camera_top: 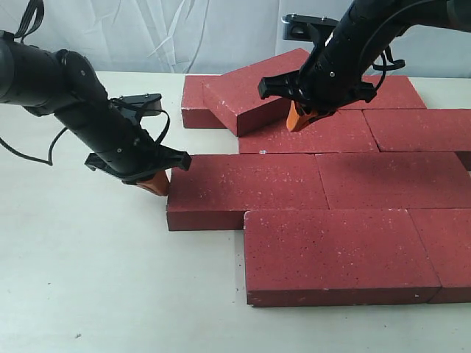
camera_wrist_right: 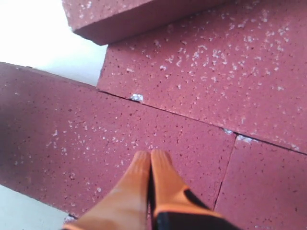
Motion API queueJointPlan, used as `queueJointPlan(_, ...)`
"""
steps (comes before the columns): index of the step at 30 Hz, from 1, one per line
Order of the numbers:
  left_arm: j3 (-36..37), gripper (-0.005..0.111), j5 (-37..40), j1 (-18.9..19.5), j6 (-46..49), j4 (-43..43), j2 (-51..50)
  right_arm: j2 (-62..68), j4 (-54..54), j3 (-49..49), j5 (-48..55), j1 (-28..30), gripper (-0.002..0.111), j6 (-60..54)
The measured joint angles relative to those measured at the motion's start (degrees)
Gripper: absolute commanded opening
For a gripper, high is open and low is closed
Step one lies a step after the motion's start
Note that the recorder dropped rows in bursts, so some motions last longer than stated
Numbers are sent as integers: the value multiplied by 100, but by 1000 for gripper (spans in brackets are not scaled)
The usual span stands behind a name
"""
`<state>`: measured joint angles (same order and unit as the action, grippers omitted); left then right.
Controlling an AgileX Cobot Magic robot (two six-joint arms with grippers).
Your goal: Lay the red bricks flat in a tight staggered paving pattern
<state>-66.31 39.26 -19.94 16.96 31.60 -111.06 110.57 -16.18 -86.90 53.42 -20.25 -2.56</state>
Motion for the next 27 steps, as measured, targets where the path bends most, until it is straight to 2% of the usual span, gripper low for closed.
queueJointPlan(15, 0, 0, -23, -9, 0, -12, 0, 0, 0, 0, 0, 0, -1, 0)
queueJointPlan(27, 0, 0, 65, 162, 0, -10, 37, 0, 0, 0, 11, 0, -1, 0)
